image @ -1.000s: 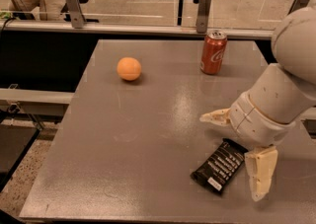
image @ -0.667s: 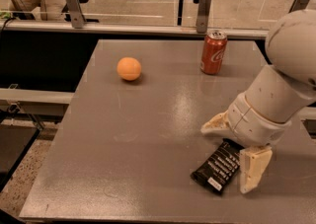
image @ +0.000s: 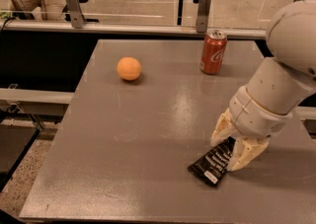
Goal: Move rxbar chocolate near coke can
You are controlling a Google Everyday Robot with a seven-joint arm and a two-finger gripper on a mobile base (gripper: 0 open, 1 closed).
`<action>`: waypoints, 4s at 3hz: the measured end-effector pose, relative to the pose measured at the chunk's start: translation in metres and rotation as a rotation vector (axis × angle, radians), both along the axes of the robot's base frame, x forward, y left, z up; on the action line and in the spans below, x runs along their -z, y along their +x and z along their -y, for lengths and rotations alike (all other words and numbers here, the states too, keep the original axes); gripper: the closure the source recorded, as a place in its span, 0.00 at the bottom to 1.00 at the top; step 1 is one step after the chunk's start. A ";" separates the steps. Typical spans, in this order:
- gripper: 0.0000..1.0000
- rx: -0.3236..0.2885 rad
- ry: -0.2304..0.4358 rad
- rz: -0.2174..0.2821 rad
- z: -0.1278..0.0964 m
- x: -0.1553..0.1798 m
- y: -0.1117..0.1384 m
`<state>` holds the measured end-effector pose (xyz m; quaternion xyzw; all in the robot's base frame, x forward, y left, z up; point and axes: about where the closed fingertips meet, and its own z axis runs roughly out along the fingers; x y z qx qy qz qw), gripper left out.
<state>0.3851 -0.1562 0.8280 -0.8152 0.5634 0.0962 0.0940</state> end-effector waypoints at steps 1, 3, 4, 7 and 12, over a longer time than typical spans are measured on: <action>0.90 0.053 0.006 0.005 0.006 -0.012 0.012; 1.00 0.303 -0.050 0.042 0.042 -0.037 0.079; 1.00 0.407 -0.067 0.071 0.061 -0.050 0.112; 0.91 0.637 0.000 0.115 0.101 -0.056 0.204; 0.00 0.631 0.040 0.151 0.090 -0.048 0.218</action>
Offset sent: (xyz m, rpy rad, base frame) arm 0.0692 -0.0359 0.0416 -0.0530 -0.0373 -0.3056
